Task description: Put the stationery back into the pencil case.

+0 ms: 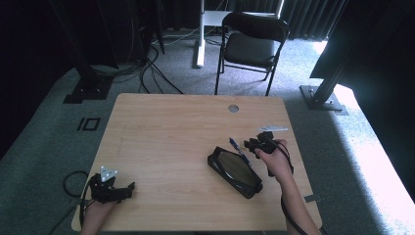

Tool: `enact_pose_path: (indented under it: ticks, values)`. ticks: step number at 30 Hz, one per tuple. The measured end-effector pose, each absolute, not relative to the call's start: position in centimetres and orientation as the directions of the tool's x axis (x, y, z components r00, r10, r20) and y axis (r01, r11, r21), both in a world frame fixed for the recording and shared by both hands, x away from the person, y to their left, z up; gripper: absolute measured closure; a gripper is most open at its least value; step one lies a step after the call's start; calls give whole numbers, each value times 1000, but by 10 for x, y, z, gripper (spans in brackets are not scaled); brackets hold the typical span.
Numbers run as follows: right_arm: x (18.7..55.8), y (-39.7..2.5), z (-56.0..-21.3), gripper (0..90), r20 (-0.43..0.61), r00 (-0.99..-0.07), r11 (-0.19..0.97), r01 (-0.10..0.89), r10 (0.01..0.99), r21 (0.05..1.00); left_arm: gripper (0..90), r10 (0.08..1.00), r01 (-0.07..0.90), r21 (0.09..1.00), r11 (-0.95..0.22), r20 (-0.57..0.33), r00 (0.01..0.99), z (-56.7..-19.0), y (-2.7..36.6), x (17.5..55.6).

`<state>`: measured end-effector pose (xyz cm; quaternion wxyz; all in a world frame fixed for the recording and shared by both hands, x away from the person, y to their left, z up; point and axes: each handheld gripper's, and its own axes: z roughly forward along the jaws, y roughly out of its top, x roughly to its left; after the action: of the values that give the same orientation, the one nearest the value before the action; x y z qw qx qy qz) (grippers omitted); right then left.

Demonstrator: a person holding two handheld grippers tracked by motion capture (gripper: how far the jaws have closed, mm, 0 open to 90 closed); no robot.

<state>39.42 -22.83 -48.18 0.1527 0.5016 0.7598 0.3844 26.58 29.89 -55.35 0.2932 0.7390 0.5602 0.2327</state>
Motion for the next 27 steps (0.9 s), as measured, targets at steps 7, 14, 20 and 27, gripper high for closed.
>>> enact_pose_path:
  ticks: [7,14,20,27]
  values:
    - [403,-228,-489,642,154,-423,191,665,893,722,5,964,691,694,-200,15,264,-553,299,266]
    - [412,-227,-496,625,153,-397,180,684,905,707,5,964,691,694,-201,16,264,-553,299,266]
    - [418,-228,-504,599,164,-373,163,703,913,692,6,964,691,694,-201,16,264,-553,299,266]
    - [421,-228,-514,591,173,-353,154,729,919,667,6,964,691,694,-201,16,264,-553,299,266]
